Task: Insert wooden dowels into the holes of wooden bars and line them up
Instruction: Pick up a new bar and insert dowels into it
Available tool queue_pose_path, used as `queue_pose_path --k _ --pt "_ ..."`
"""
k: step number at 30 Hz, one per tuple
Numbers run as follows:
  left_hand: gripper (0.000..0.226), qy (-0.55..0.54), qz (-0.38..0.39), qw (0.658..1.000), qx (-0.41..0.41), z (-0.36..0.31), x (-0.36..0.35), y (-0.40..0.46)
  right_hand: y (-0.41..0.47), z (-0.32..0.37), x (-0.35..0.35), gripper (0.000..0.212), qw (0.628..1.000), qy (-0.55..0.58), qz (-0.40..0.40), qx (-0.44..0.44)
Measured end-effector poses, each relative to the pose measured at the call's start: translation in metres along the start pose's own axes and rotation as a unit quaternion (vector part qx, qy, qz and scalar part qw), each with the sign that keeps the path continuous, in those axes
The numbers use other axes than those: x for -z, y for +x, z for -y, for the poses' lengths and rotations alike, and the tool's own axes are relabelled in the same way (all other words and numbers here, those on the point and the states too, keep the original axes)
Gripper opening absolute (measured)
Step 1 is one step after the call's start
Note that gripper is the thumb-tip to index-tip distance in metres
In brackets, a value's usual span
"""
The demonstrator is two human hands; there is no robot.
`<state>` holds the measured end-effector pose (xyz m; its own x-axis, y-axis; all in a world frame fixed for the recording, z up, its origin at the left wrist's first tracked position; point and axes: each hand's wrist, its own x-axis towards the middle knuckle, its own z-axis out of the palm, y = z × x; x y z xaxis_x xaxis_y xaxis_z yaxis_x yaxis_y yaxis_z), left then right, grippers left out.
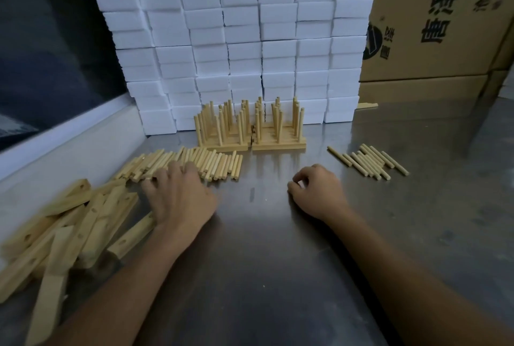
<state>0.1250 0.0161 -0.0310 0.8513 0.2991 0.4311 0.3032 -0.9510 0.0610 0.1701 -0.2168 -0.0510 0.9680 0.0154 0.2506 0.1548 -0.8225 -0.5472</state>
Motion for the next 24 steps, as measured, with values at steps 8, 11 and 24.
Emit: queue_pose_path --k 8,11,24 --pt "0.038 -0.018 0.088 0.993 0.072 0.015 -0.001 0.006 0.002 -0.005 0.0 0.021 0.998 0.052 -0.008 -0.017" --pt "0.027 -0.08 0.069 0.994 0.038 0.008 0.0 0.004 0.001 -0.004 -0.001 0.019 0.999 0.048 -0.016 -0.005" --pt "0.024 -0.555 0.028 0.827 0.088 -0.022 0.008 0.005 -0.033 0.049 -0.014 0.031 0.946 0.291 0.097 0.102"
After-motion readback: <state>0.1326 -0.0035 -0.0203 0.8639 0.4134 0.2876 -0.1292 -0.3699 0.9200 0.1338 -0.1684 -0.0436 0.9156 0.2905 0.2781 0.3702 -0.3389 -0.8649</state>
